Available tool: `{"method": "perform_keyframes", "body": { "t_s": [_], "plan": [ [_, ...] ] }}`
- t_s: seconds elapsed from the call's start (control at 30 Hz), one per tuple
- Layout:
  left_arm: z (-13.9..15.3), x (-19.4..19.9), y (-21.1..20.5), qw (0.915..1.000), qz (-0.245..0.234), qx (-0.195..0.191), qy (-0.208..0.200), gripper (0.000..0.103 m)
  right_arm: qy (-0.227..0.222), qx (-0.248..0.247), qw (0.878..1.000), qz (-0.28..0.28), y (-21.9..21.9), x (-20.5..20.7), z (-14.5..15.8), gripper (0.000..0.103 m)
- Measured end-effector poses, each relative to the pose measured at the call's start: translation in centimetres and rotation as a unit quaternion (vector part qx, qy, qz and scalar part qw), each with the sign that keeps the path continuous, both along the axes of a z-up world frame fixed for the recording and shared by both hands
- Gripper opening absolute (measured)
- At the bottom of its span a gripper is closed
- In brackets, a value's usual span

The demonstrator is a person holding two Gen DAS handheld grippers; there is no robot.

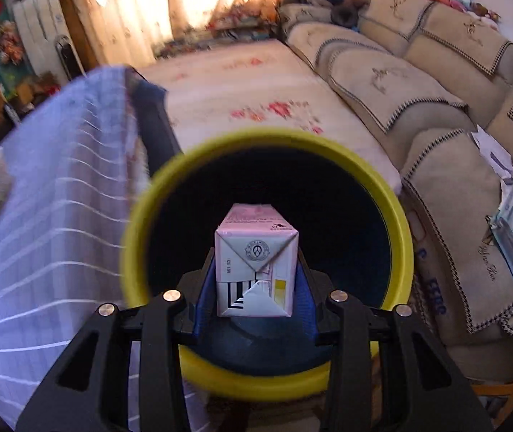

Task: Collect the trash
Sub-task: 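Open the right gripper to drop the carton into the yellow bin, then grasp the white snack box with the left gripper and carry it to the bin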

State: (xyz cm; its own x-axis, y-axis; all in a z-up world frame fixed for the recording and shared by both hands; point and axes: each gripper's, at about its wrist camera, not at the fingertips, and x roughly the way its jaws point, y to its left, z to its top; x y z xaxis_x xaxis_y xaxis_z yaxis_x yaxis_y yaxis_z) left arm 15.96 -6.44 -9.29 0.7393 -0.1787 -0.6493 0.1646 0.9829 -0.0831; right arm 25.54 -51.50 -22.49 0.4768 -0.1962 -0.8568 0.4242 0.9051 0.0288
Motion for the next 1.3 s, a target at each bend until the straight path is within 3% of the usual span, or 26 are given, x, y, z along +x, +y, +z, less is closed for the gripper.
{"method": "perform_keyframes", "body": {
  "t_s": [0.27,0.6,0.8,1.2,1.3],
  "plan": [
    [-1.1,1.8,-1.1,0.9997,-0.015,0.009,0.017,0.099,0.043,-0.008,0.999,-0.005,-0.7,1.5,-3.6,0.039],
    [-1.3,3.7,-2.2,0.9970,-0.057,0.047,0.020,0.099,0.024,-0.005,1.000,0.004,-0.1,0.9,-2.2,0.045],
    [-1.8,4.6,-3.5,0.9897,-0.104,0.096,0.022,0.099,0.016,0.002,1.000,0.007,0.3,0.8,-1.7,0.048],
    [-3.4,6.0,-4.7,0.9786,-0.123,0.161,0.037,0.099,0.008,0.014,1.000,0.012,0.6,0.6,-1.7,0.050],
    [-3.5,6.1,-5.0,0.9762,-0.128,0.172,0.033,0.091,0.006,0.016,1.000,0.013,0.6,0.5,-1.6,0.051]
  ]
}}
